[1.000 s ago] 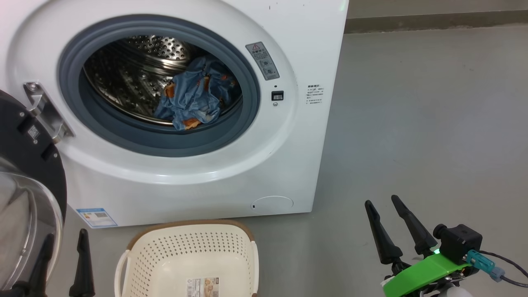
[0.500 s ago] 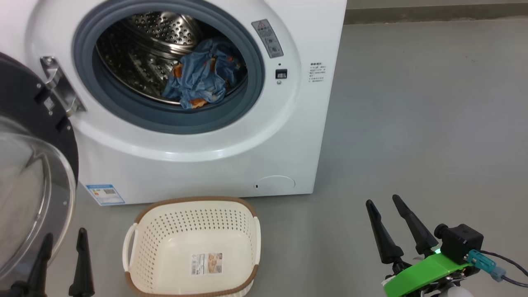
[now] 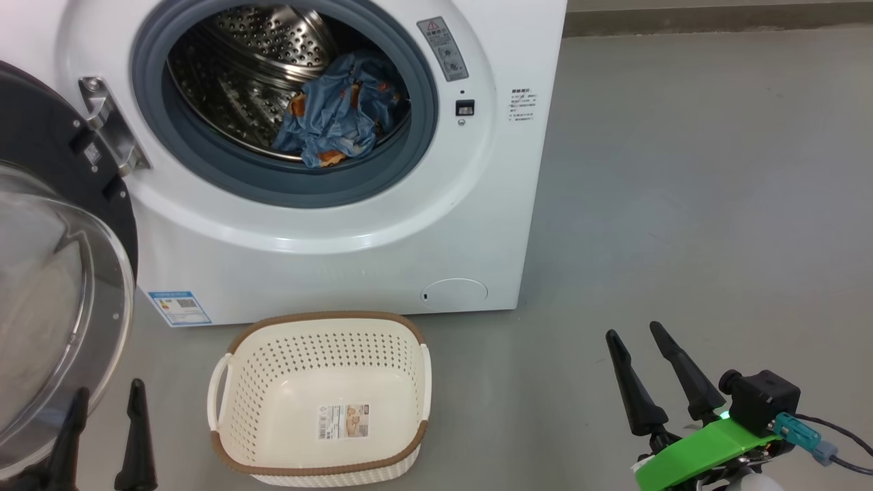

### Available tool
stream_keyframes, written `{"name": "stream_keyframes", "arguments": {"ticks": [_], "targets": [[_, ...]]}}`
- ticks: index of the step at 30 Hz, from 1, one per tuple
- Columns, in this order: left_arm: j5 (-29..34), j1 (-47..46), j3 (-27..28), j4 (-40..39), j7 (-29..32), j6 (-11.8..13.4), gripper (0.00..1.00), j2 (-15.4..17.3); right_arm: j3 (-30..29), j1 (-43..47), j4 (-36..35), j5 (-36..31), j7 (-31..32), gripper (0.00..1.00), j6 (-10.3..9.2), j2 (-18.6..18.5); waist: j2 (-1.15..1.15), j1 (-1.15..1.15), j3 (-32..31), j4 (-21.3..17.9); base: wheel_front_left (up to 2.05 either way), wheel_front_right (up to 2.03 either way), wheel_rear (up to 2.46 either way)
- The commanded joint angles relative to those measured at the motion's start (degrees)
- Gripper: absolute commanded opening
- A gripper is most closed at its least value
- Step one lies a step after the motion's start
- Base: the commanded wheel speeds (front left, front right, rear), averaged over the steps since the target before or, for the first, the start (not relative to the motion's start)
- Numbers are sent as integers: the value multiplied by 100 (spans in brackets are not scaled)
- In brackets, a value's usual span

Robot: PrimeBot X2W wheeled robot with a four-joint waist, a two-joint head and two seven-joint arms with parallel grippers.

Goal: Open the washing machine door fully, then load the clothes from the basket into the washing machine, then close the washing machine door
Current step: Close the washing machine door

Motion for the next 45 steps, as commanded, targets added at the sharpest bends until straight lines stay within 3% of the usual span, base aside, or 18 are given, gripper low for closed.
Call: {"name": "stream_keyframes", "arguments": {"ticks": [1, 27, 45], "targets": [[40, -272, 217, -104, -52, -20, 100, 108, 131, -102, -140, 7, -27, 100, 16, -19, 0, 0, 1, 3, 0, 0, 0], [69, -284, 215, -19, -52, -23, 100, 109, 97, -80, -149, 10, -27, 100, 16, -36, 0, 0, -19, 69, 0, 0, 0], [291, -364, 422, 128, -52, 103, 100, -54, 92, -109, -101, -2, -27, 100, 16, -18, 0, 0, -20, 910, 0, 0, 0]]}}
